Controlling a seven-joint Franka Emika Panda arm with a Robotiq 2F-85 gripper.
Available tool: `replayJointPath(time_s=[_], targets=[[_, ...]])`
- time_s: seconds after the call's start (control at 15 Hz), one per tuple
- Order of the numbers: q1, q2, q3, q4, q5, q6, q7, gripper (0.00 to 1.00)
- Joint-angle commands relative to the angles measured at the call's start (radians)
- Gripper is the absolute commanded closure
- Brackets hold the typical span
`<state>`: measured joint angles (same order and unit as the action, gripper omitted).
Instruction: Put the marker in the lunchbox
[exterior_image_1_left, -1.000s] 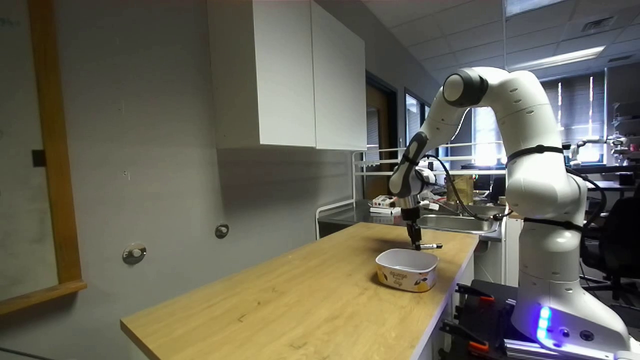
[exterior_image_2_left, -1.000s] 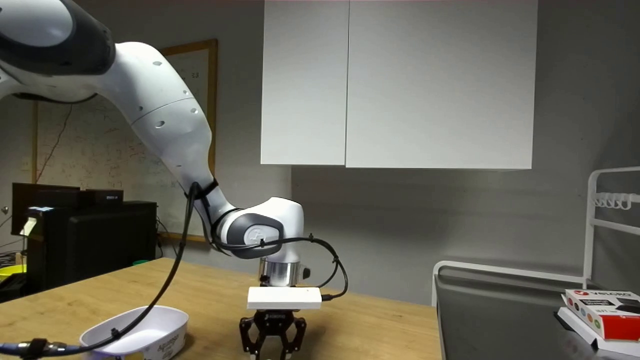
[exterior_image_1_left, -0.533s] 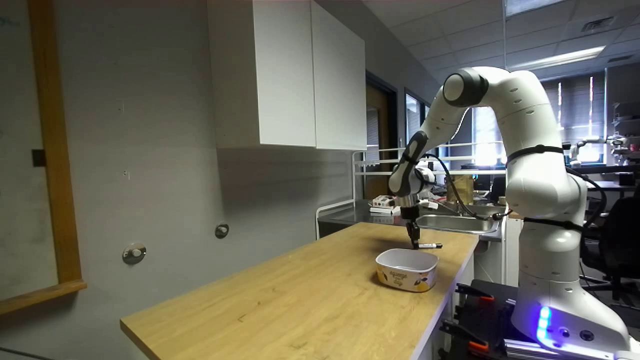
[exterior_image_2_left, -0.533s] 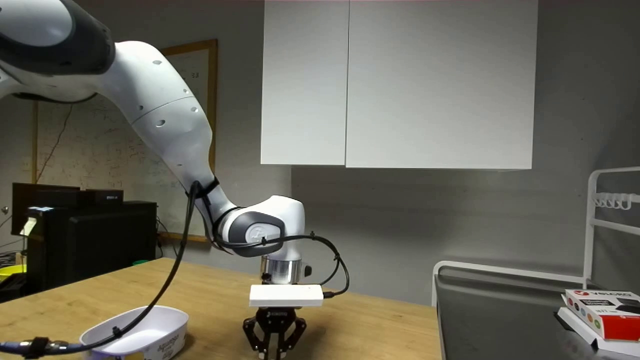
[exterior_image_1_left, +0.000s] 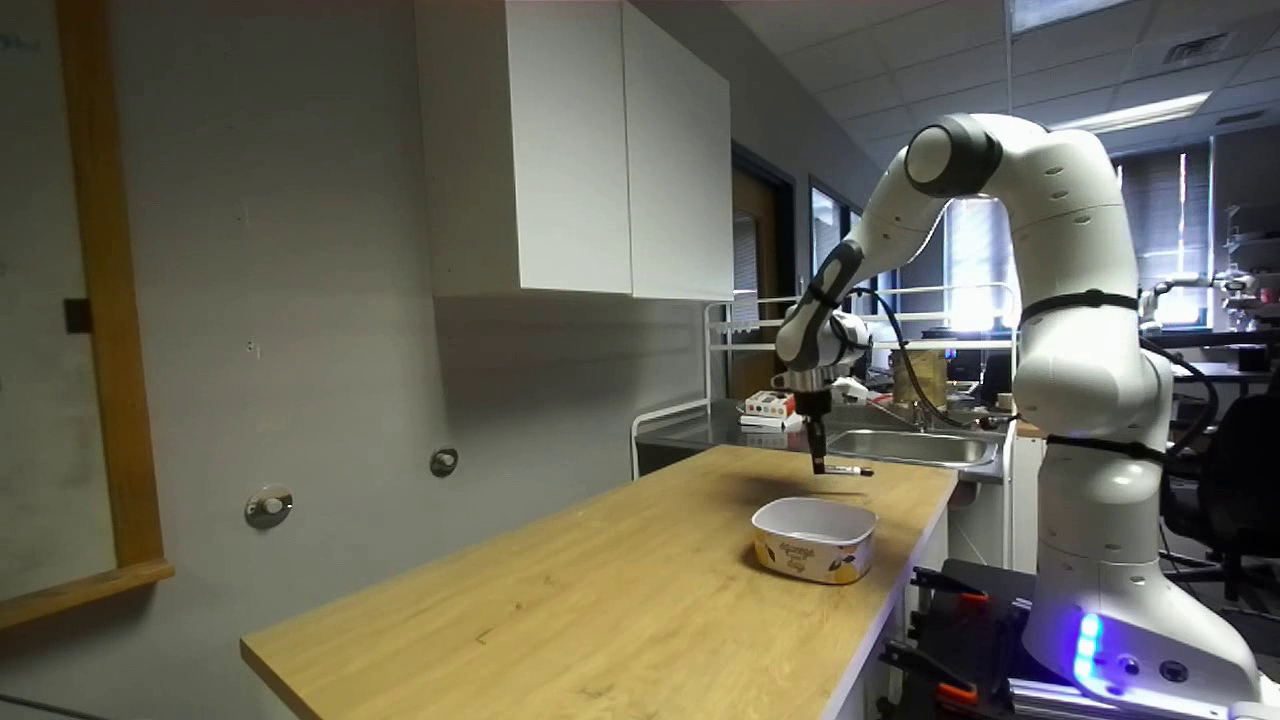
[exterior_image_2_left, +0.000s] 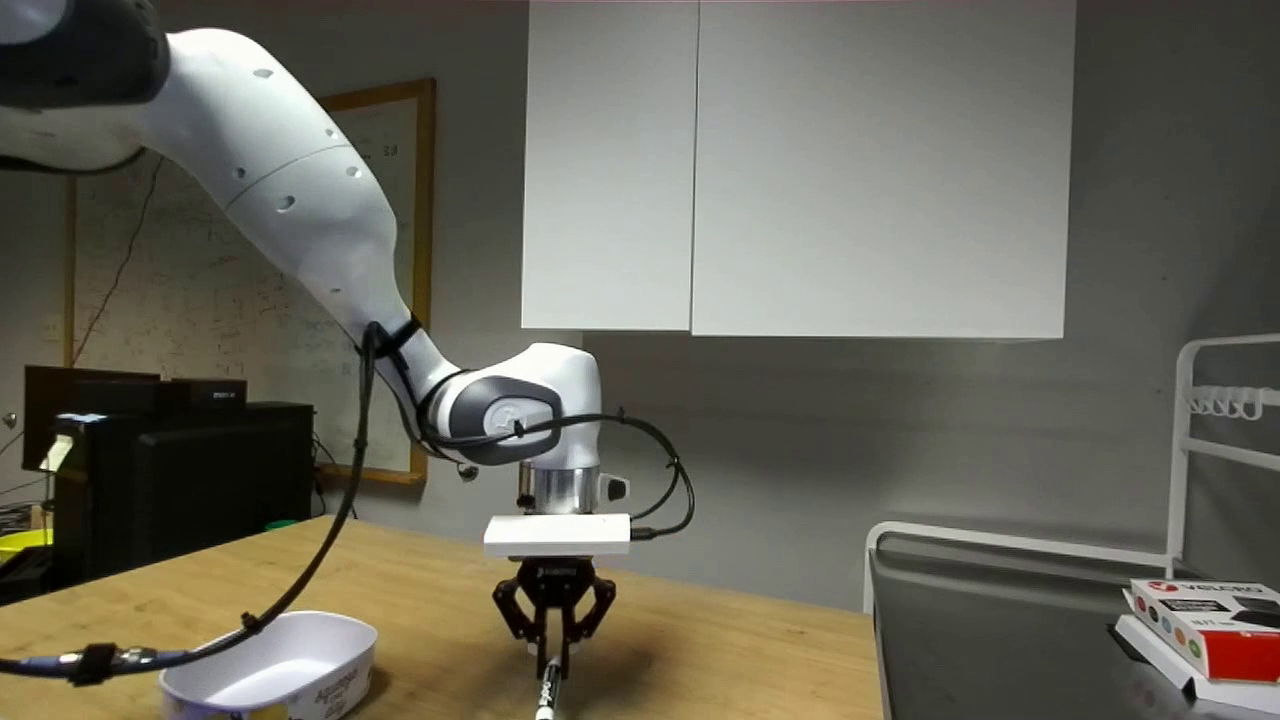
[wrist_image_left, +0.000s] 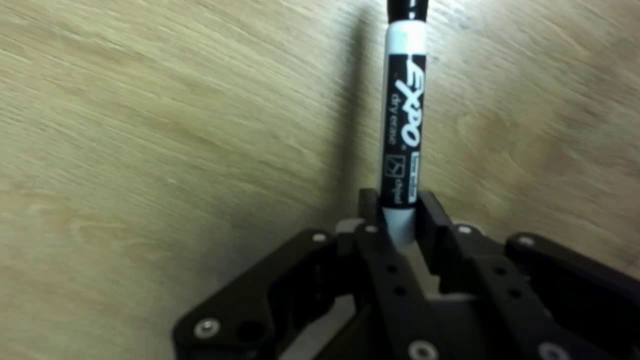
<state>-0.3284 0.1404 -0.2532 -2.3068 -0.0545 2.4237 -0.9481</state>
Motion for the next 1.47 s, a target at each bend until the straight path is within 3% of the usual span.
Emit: replayJointPath(time_s=[0.0, 0.4, 0.6, 0.87, 1.07, 1.4], targets=[[0.034, -0.183, -0.004, -0.070, -0.023, -0.036, 0.218, 0.95], [0.080, -0.417, 0.033, -0.072, -0.017, -0.188, 0.630, 0.95], [0.097, -0.484, 0.072, -0.059, 0.003, -0.255, 0.844, 0.95], [0.116, -0.513, 0.151, -0.063, 0.027, -0.245, 1.148, 0.95], [0.069, -0.485, 0.282, -0.105, 0.028, -0.140, 1.388, 0.95], [-0.103, -0.470, 0.575, -0.219, -0.060, 0.038, 1.787, 0.95]])
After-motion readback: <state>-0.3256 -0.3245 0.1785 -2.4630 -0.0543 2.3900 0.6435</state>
